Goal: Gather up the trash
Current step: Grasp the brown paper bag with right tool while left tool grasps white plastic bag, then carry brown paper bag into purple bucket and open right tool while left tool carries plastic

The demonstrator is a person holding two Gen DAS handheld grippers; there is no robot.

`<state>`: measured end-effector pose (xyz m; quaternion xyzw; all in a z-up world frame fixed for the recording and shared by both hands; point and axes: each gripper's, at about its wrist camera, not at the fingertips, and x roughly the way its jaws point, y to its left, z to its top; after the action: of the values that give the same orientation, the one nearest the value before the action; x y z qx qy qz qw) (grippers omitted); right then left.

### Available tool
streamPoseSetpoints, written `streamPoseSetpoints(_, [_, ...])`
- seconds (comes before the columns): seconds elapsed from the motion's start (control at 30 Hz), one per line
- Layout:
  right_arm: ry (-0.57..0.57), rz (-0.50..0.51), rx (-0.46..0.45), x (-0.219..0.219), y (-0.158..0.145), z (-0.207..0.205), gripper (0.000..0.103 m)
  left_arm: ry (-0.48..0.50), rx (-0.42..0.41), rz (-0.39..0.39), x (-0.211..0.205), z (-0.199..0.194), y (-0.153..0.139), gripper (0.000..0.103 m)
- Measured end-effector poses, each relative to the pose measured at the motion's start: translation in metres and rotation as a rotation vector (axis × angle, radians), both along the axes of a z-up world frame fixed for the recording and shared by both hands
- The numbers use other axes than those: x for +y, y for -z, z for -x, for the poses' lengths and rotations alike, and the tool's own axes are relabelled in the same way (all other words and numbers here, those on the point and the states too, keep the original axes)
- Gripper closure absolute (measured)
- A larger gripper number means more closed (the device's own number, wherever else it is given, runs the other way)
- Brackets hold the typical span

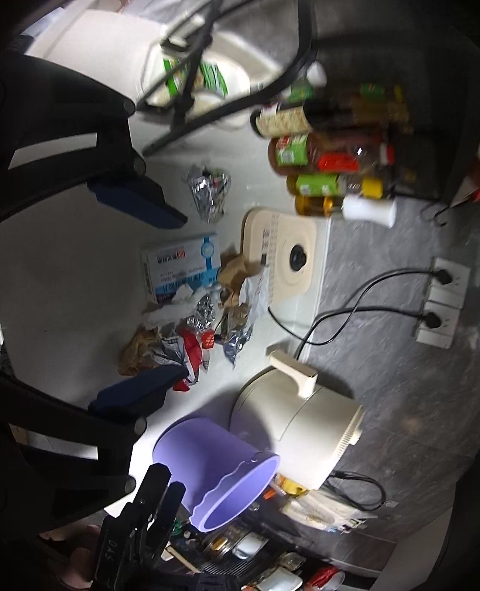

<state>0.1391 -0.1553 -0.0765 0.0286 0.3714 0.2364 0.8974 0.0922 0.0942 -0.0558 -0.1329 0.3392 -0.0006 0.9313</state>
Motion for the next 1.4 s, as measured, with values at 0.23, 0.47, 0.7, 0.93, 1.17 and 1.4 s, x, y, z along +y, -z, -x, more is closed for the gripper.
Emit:
streamPoseSetpoints(0.23, [0.031,-0.017,0.098,0.004,0.029,-0.022,0.047,0.109,0.070,0.034,-0.007,-0.048,0.039,0.045])
streamPoseSetpoints(0.47, [0.040,-0.014,0.200,0.021,0.064,-0.040,0.049,0.177,0.124,0.030,-0.012,-0.081,0.069,0.045])
streamPoseSetpoints(0.7, [0.030,0.002,0.253,0.039,0.086,-0.053,0.049,0.210,0.176,0.011,-0.009,-0.104,0.093,0.048])
streamPoseSetpoints(0.93, [0.032,0.050,0.286,0.055,0.101,-0.070,0.066,0.273,0.202,0.024,-0.012,-0.119,0.100,0.095])
streamPoseSetpoints(1.17, [0.040,0.057,0.322,0.053,0.106,-0.065,0.095,0.270,0.154,0.054,-0.009,-0.103,0.083,0.095])
streamPoseSetpoints(1.4, [0.038,0.026,0.272,0.036,0.088,-0.050,0.096,0.257,0.104,0.036,-0.013,-0.091,0.065,0.095])
